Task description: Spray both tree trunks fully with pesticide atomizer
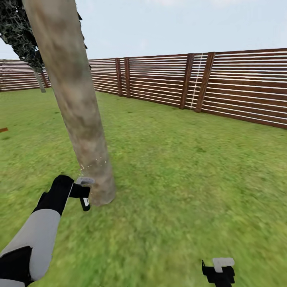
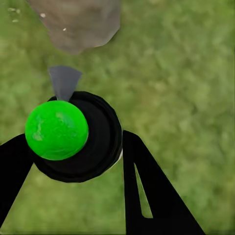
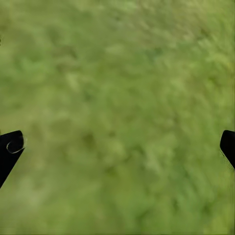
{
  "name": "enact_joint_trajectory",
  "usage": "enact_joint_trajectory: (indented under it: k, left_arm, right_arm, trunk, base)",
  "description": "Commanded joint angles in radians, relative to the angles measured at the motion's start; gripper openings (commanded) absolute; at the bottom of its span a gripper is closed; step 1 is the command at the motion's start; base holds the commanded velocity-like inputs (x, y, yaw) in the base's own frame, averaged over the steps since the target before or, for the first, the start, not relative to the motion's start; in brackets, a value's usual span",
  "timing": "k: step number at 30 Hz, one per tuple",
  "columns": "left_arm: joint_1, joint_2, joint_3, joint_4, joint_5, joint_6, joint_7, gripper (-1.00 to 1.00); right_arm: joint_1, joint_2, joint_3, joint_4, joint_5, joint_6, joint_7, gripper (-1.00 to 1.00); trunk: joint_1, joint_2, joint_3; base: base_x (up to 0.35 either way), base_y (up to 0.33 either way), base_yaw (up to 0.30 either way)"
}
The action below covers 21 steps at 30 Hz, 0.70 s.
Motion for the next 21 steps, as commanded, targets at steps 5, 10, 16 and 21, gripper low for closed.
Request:
enact_joint_trajectory:
  k: [5, 10, 16, 21]
  left_arm:
    - [0.021, -0.027, -0.002, 0.001, 0.009, -0.004, 0.043, -1.0]
    - [0.023, -0.004, 0.038, 0.0, 0.005, -0.005, 0.096, -1.0]
    - [0.063, 0.039, 0.069, 0.002, 0.007, -0.01, 0.116, -1.0]
    - [0.074, 0.005, 0.075, 0.011, -0.002, -0.012, 0.162, -1.0]
  right_arm:
    - [0.0, 0.0, 0.0, 0.0, 0.0, 0.0, -0.001, 1.0]
    - [0.0, 0.0, 0.0, 0.0, 0.0, 0.0, -0.001, 1.0]
    - [0.0, 0.0, 0.0, 0.0, 0.0, 0.0, -0.001, 1.0]
    - [0.0, 0.0, 0.0, 0.0, -0.001, 0.0, -0.001, 1.0]
  trunk:
    - [0.0, 0.0, 0.0]
    - [0.0, 0.0, 0.0]
    - [0.0, 0.0, 0.0]
    - [0.0, 0.0, 0.0]
  base:
    - [0.072, -0.276, 0.111]
    - [0.087, -0.276, 0.002]
    - [0.093, -0.276, 0.06]
    - [0.036, -0.078, 0.263]
